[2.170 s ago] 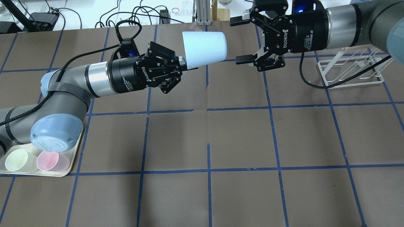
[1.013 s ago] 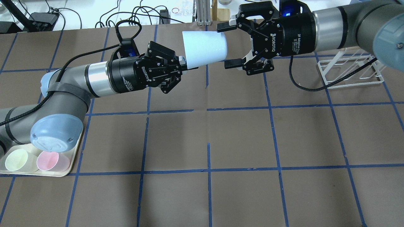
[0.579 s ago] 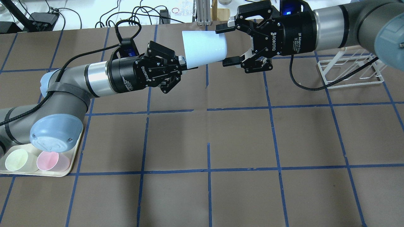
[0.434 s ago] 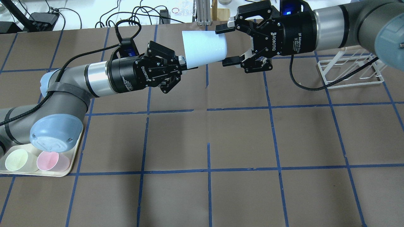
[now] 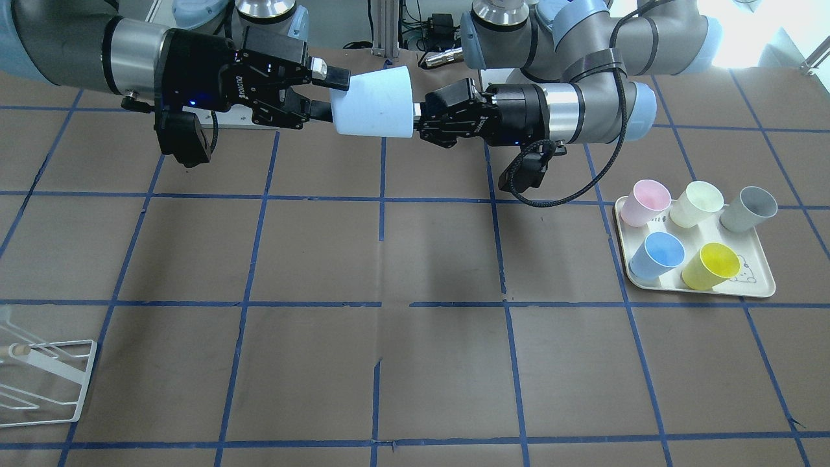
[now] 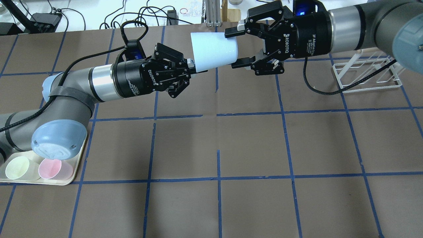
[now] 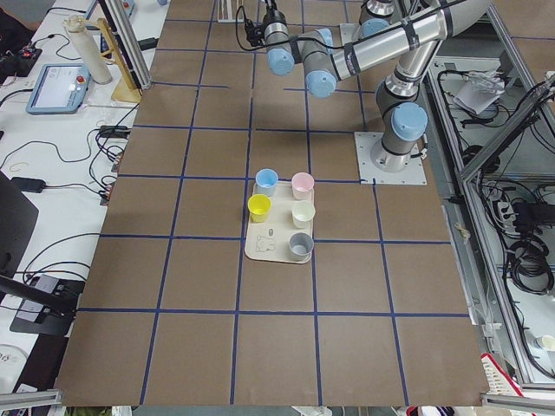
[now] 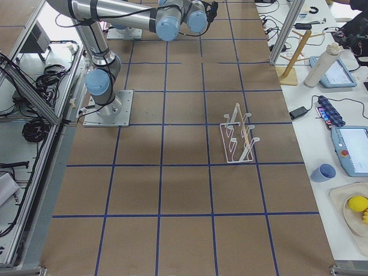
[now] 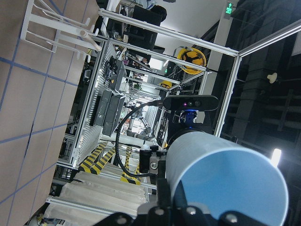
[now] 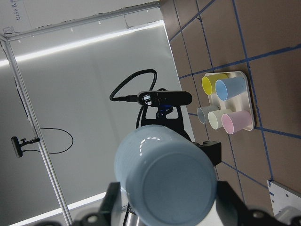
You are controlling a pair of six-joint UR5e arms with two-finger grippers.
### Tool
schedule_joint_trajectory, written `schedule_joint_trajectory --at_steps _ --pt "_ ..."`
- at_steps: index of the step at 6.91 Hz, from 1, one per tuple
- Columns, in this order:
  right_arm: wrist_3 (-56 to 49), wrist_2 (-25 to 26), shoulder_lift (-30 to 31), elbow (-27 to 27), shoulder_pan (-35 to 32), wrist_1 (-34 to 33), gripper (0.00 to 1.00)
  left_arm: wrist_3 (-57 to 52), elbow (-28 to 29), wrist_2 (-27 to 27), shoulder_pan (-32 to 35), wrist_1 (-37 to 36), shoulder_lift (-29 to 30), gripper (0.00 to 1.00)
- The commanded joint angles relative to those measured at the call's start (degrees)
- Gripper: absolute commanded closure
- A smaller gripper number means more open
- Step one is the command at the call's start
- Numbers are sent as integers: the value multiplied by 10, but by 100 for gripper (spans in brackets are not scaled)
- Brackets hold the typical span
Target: Transfer IKEA cup to right arm and place on rack
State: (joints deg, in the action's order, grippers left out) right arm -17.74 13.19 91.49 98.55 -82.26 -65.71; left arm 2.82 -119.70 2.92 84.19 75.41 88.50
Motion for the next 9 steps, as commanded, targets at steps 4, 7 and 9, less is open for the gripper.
schedule_joint_trajectory --at_steps 4,7,9 --pt "2 1 -1 -3 0 0 33 -2 0 0 0 0 0 64" --pt "3 3 -3 -4 1 1 33 3 0 -1 -1 0 0 13" --pt "17 12 -3 -12 8 -8 33 12 2 -3 -9 0 1 7"
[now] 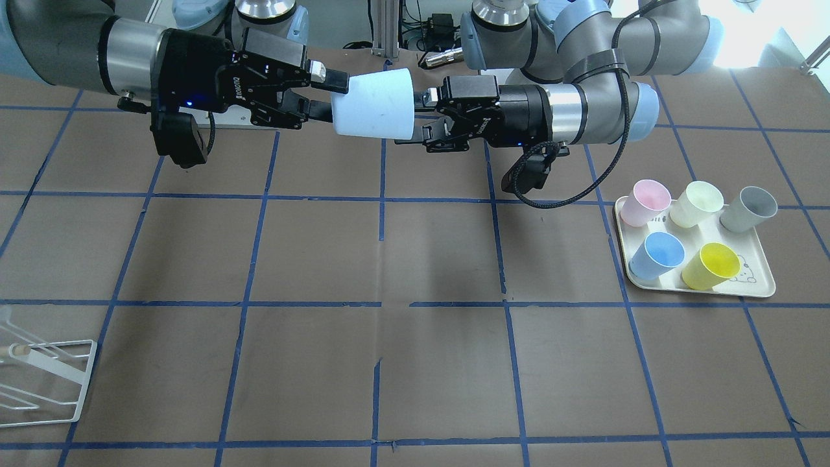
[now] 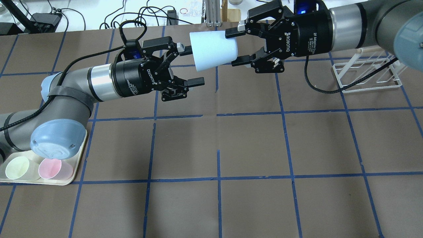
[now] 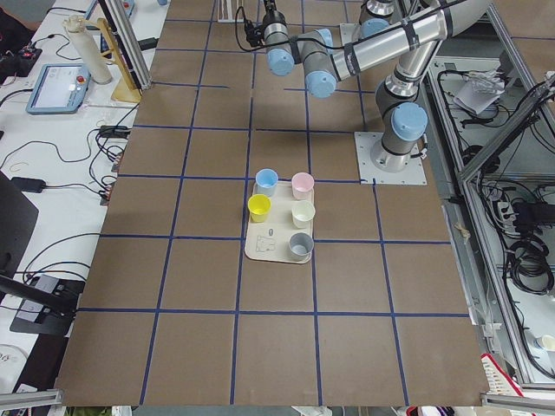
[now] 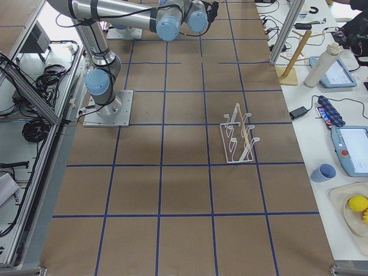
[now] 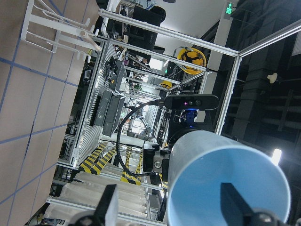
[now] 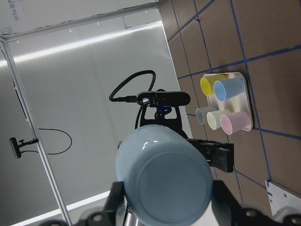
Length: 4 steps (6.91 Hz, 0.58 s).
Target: Transfer IKEA cup to right arm and place on rack
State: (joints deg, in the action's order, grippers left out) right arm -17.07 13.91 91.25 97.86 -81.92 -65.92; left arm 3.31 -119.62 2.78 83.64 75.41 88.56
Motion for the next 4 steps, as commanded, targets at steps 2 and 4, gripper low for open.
schedule_joint_trajectory --at_steps 2,4 --pt "67 75 -2 -43 38 -18 41 27 6 -4 -19 0 0 1" --pt "70 188 -3 -76 98 -18 41 57 19 -77 -46 -23 3 0"
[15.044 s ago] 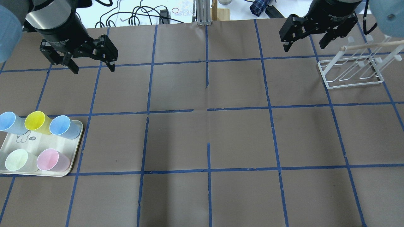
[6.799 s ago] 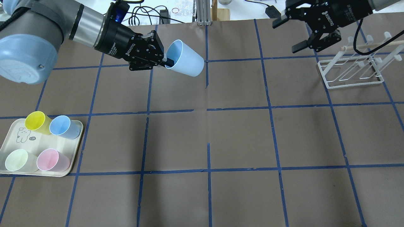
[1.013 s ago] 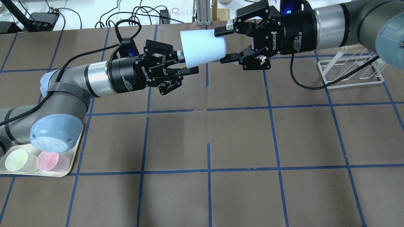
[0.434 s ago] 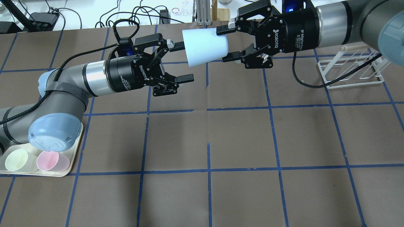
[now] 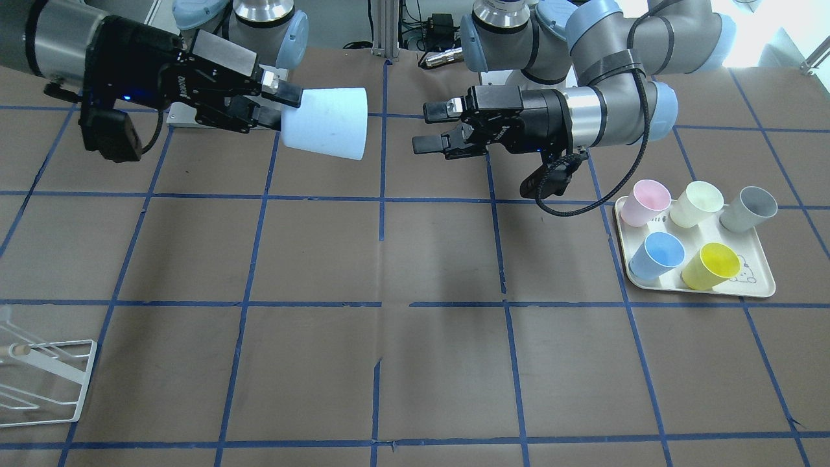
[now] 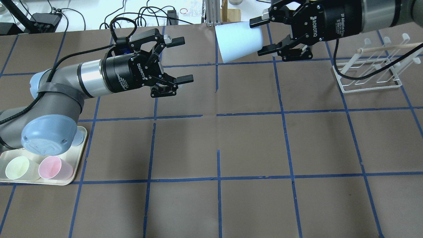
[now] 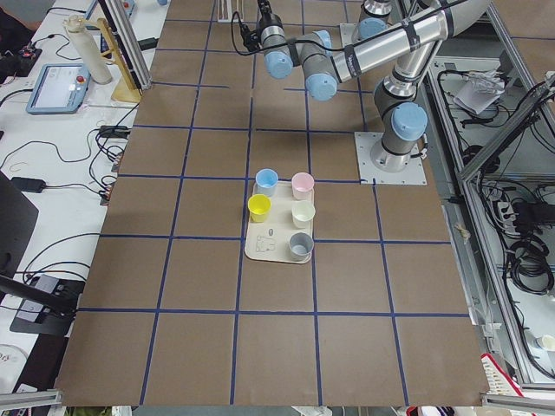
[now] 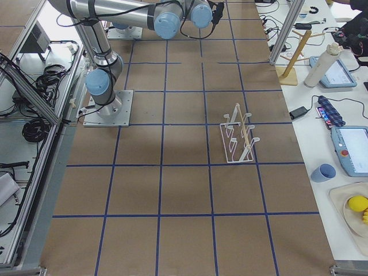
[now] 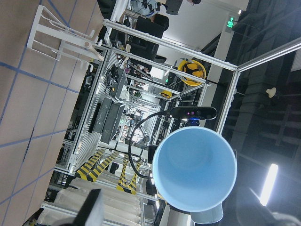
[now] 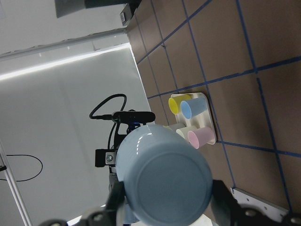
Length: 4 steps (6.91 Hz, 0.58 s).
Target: Transfer IKEA cup to right arm and place on rack
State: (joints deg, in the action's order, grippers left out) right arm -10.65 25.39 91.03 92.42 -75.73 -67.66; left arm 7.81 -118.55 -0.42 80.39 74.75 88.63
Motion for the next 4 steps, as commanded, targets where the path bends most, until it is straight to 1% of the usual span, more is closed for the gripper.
schedule_joint_trajectory --at_steps 1,2,3,4 --pt "5 174 -1 -38 63 -38 41 12 19 -110 -15 -28 13 0" --pt "5 286 -2 -39 66 -121 41 11 32 -206 -15 -52 20 0" --pt "-4 367 -20 -40 66 -210 41 11 37 -308 -15 -74 27 0" --pt "-19 467 -39 -40 66 -263 42 12 55 -391 -15 -78 33 0"
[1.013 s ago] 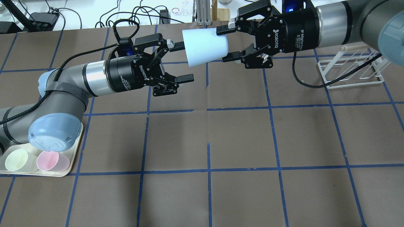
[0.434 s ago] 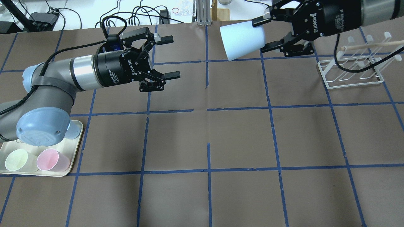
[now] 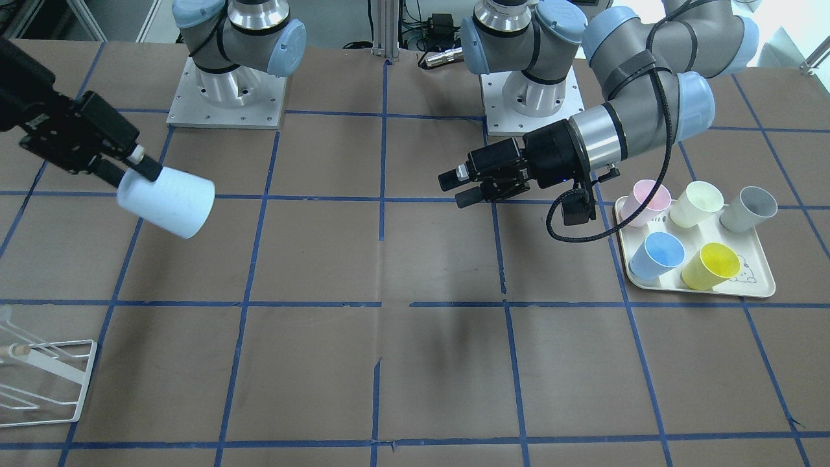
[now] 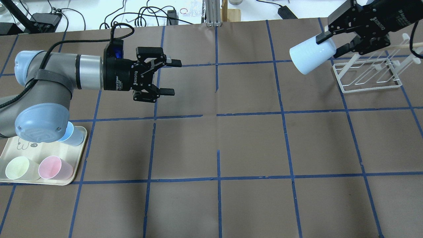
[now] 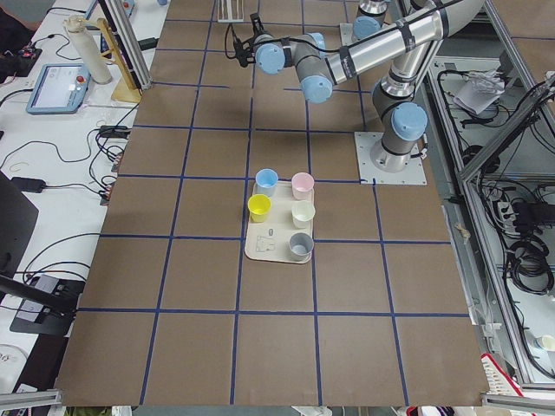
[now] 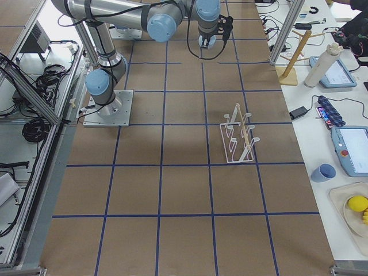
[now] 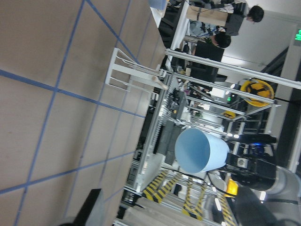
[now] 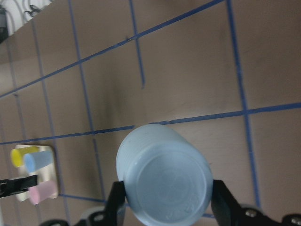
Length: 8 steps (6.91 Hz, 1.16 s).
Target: Transfer IKEA cup to right arm and place on rack
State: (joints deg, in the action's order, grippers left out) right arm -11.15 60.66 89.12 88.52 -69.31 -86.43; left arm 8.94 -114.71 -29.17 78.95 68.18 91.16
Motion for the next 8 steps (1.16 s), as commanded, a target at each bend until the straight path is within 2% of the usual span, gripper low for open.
schedule_joint_trajectory --at_steps 1,2,3,4,5,6,7,8 --pt "-68 187 -22 2 1 -116 46 -1 61 -225 6 2 9 0" --pt "-100 286 -40 2 1 -188 48 -1 122 -321 17 56 6 0" --pt "-101 331 -54 2 2 -230 51 -4 201 -398 27 139 10 0" --pt "-103 340 -66 2 3 -250 51 -8 258 -505 61 202 11 0" --pt "-118 377 -89 1 4 -299 50 -9 282 -602 97 235 -8 0" --pt "-119 375 -104 2 5 -313 50 -32 274 -649 102 241 -28 0" --pt "-121 372 -105 6 15 -310 50 -84 249 -661 98 239 -41 0" --pt "-124 368 -107 8 28 -306 50 -80 251 -656 89 223 -41 0"
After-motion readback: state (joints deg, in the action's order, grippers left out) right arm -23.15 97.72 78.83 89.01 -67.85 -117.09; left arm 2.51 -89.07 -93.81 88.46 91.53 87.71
